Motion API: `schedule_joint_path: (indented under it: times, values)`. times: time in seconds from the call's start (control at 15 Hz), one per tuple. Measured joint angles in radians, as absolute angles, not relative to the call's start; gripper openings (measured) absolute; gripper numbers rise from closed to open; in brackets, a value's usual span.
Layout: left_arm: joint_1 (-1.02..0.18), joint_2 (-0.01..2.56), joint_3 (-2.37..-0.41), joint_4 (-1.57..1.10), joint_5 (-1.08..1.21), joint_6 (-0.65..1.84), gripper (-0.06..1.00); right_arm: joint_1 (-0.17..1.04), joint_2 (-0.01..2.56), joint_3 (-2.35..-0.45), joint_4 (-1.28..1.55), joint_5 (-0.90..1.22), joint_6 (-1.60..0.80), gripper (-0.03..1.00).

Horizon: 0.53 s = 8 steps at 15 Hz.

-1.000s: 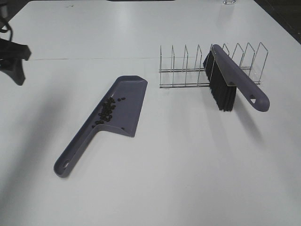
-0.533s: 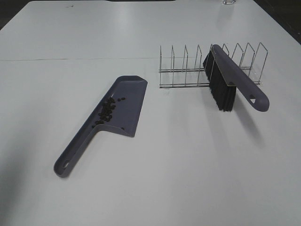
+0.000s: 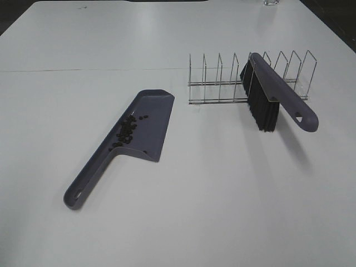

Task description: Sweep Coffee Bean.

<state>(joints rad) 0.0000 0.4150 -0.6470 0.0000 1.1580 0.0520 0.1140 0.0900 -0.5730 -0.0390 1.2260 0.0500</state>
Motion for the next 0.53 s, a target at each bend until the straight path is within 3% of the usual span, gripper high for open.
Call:
schedule_joint_path:
  times: [0.33,0.53]
  values:
    - [0.0,0.055,-0.552,0.0,1.145,0.064,0.63,0.114,-0.005,-0.506,-0.041,1.206,-0.013,0.67]
    - [0.0,-0.002,-0.546,0.0,1.125,0.064,0.63,0.114,-0.005,-0.468,-0.041,1.132,-0.015,0.67]
